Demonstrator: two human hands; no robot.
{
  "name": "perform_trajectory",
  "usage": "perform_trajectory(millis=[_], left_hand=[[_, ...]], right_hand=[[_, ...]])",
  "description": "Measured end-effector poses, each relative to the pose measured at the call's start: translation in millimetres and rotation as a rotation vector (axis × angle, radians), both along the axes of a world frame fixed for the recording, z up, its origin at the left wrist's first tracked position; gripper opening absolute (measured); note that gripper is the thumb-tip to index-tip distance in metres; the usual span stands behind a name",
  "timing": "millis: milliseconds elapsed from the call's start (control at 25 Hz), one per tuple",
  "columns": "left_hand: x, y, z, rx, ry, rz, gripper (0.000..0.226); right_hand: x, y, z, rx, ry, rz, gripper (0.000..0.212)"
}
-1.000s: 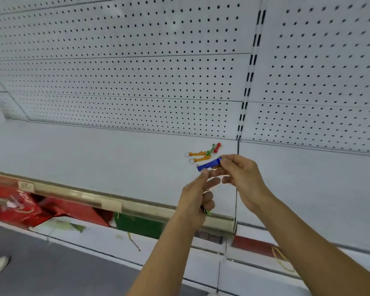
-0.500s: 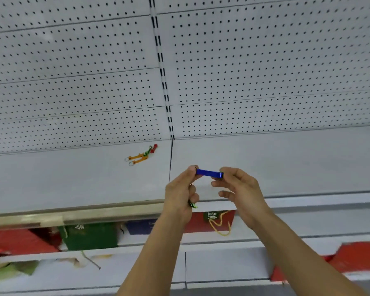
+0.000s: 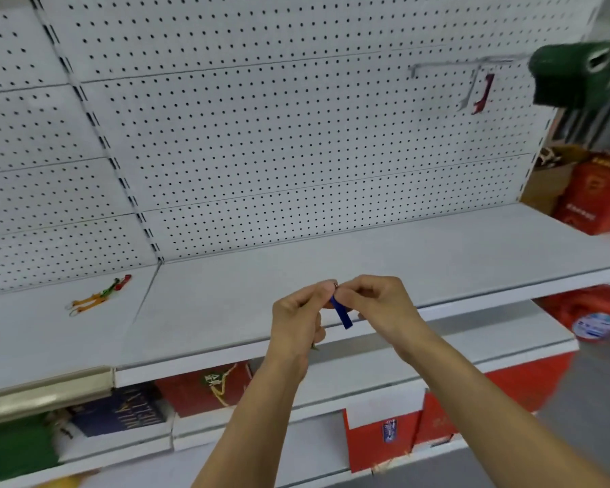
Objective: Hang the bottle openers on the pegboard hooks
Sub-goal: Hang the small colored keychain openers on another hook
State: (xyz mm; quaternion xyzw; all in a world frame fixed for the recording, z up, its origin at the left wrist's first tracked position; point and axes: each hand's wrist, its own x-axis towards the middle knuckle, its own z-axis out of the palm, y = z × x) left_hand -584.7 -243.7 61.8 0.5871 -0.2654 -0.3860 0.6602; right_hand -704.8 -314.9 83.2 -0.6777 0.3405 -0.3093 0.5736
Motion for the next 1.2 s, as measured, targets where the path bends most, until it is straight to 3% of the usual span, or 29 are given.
perform_trajectory(millis=[440, 600, 800, 920, 1200], left_hand=[[-107.7, -66.2, 19.0, -0.005, -0.124, -0.092, 0.020], [-109.9, -99.4, 12.4, 0.126, -0.160, -0.031, 0.026], [-107.5, -148.5, 5.8, 0.261, -0.020, 0.014, 0.019], [-105.1, -178.7, 13.3, 0.250, 0.077, -0.016, 0.020], [-94.8, -245.9, 49.2, 0.102, 0.056, -0.023, 0.028]], right_hand=[[-101.6, -58.7, 5.9, 0.019, -0.046, -0.130, 0.012], [-119.4, -93.1, 16.5, -0.016, -0.149, -0.230, 0.012], [-135.7, -161.3, 63.2, -0.086, -0.317, -0.331, 0.013], [-134.4, -203.5, 103.6, -0.167, -0.385, -0.347, 0.016], [-116.4, -282.1, 178.6, -0.287, -0.453, -0.336, 0.016]])
